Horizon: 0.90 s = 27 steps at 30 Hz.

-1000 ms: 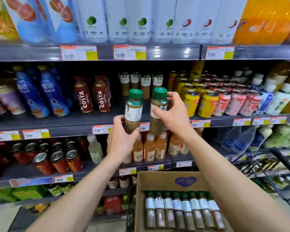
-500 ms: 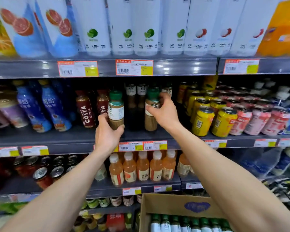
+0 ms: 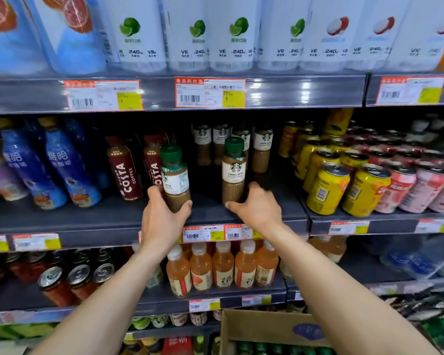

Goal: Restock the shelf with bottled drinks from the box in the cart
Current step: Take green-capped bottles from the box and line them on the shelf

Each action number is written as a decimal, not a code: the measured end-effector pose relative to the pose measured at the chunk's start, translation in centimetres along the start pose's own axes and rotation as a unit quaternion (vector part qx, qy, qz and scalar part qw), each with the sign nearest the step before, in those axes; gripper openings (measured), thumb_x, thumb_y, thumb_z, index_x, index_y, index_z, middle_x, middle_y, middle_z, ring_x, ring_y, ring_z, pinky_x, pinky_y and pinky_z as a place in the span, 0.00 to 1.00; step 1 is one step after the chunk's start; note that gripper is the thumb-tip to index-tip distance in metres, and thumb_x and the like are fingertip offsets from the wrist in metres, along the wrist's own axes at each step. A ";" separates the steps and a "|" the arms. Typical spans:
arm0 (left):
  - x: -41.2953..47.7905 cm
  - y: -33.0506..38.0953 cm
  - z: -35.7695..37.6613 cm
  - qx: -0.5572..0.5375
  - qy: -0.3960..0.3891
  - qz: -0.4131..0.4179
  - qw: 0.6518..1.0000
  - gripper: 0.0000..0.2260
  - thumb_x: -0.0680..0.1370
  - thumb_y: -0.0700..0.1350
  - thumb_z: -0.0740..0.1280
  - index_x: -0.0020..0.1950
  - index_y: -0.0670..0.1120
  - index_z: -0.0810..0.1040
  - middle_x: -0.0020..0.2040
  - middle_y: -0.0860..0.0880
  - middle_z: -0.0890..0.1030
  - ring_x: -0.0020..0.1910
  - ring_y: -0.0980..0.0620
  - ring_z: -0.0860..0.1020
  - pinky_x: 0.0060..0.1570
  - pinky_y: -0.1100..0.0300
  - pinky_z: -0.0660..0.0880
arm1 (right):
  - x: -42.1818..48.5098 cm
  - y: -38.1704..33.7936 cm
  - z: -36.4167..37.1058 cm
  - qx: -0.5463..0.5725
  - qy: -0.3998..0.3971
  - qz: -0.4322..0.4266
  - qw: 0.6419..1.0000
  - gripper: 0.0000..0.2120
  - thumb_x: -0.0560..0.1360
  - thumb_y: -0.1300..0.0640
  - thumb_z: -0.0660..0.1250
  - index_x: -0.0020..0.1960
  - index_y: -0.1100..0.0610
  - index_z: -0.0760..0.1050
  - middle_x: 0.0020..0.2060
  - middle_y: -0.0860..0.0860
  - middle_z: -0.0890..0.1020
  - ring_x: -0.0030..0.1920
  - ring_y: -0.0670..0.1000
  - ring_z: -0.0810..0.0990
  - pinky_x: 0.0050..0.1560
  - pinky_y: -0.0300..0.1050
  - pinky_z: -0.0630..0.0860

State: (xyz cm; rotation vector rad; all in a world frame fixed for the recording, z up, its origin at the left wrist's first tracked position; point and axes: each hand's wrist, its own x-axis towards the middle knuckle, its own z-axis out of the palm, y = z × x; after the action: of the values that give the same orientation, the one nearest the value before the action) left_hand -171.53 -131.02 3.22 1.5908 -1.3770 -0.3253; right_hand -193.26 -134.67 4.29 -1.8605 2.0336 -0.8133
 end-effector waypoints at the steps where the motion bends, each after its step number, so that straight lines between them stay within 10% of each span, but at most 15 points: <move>1: -0.1 0.0 0.1 0.003 0.003 0.001 1.000 0.23 0.73 0.54 0.74 0.57 0.58 0.61 0.52 0.56 0.76 0.48 0.54 0.75 0.42 0.57 0.70 | 0.3 -0.2 0.3 0.000 0.002 0.001 1.000 0.29 0.67 0.35 0.73 0.58 0.54 0.73 0.55 0.54 0.82 0.60 0.60 0.76 0.52 0.53 0.75; 20: -1.3 0.3 0.6 0.055 -0.012 0.002 0.998 0.27 0.75 0.56 0.72 0.65 0.55 0.60 0.59 0.48 0.78 0.55 0.45 0.77 0.46 0.52 0.73 | 10.2 -3.5 4.8 -0.020 0.000 0.036 0.999 0.20 0.72 0.36 0.71 0.45 0.53 0.74 0.50 0.56 0.84 0.53 0.59 0.82 0.41 0.45 0.70; 27: -1.5 0.4 0.4 0.051 -0.012 0.009 0.999 0.27 0.75 0.56 0.72 0.66 0.55 0.60 0.60 0.49 0.78 0.57 0.46 0.78 0.48 0.52 0.76 | 11.6 -3.7 5.4 -0.074 0.014 0.031 0.997 0.28 0.72 0.32 0.69 0.55 0.56 0.77 0.53 0.55 0.83 0.55 0.59 0.82 0.42 0.45 0.69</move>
State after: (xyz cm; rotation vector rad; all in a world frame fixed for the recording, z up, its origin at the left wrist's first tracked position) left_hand -172.53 -129.90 2.81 1.6615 -1.4463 -0.2678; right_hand -188.86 -147.21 4.04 -1.8596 2.2124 -0.6942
